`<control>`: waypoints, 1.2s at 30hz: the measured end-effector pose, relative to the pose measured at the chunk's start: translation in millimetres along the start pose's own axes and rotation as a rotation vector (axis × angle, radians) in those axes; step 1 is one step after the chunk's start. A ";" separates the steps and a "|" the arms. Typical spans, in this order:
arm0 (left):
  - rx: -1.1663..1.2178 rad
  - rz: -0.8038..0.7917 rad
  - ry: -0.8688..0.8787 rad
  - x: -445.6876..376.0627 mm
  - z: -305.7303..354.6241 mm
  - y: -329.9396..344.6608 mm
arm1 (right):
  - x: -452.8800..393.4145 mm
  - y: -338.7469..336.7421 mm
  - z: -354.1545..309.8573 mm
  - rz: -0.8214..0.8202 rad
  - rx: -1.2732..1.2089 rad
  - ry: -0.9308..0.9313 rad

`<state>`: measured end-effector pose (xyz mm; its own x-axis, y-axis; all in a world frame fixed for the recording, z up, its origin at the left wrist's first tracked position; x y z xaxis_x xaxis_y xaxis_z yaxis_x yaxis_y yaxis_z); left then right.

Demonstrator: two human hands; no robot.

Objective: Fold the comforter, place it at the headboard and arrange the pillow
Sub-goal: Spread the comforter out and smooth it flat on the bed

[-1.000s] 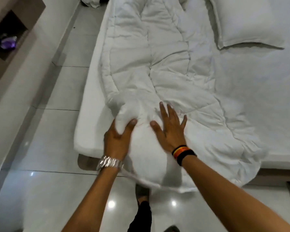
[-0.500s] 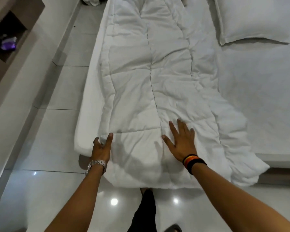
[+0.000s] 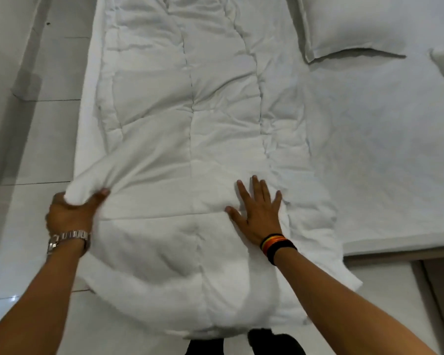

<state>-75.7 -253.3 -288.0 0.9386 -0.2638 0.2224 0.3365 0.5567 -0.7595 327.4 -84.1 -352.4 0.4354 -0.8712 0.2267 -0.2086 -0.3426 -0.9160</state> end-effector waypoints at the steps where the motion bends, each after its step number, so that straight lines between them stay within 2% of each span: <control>1: -0.071 -0.009 -0.003 1.6 -3.4 5.5 | 2.8 2.7 7.4 -0.047 0.007 0.005; 4: -0.289 0.021 0.171 37.3 -1.4 49.7 | 14.7 1.9 38.7 -0.083 0.047 0.031; 7: -0.351 -0.072 0.465 118.1 15.0 112.7 | 28.2 -19.0 76.9 0.115 0.034 0.112; 9: -0.341 -0.183 0.652 187.7 22.3 159.7 | 44.3 -33.7 122.5 0.221 -0.011 0.316; 12: -0.284 -0.354 0.802 273.6 32.6 217.2 | 74.3 -32.6 189.6 0.095 -0.217 0.667; 14: -0.262 -0.423 0.816 311.3 39.6 245.9 | 83.0 -28.8 206.4 0.046 -0.385 0.701; 17: -0.293 -0.463 0.768 340.6 46.6 271.9 | 83.4 -26.0 192.6 0.096 -0.480 0.571; 20: -0.305 -0.527 0.713 355.2 51.8 274.3 | 90.3 -35.4 172.3 0.080 -0.612 0.518; 23: -0.209 -0.569 0.706 368.1 74.7 255.5 | 101.1 -78.4 184.7 0.243 -0.756 0.490; 25: -0.159 -0.585 0.758 379.7 90.8 242.5 | 115.6 -93.7 212.9 0.369 -0.735 0.551; 26: -0.135 -0.625 0.769 385.4 95.6 237.5 | 123.5 -92.4 227.6 0.380 -0.677 0.607; 28: -0.181 -0.777 0.765 393.2 91.2 233.6 | 135.9 -71.7 247.7 0.286 -0.573 0.725; 30: -0.325 -0.844 0.768 385.4 76.0 232.1 | 134.5 -49.7 243.6 0.195 -0.495 0.731; 32: -0.381 -0.751 0.743 354.5 61.4 217.7 | 124.5 -41.8 209.7 0.214 -0.413 0.668; 36: -0.318 -0.371 0.636 237.3 29.5 146.6 | 94.1 -25.7 89.3 0.245 -0.389 0.404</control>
<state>198.6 -211.1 -328.6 0.5138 -0.8396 0.1765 0.4905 0.1187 -0.8633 452.0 -125.8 -337.1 -0.0162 -0.9792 0.2022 -0.5986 -0.1524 -0.7864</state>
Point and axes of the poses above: each hand's wrist, its own x-axis away from the middle knuckle, its own y-axis out of the palm, z = x × y, the point moved 5 cm from there along -x, towards the middle knuckle, and after that the axes turned 4 degrees about z, right-handed, at the moved point
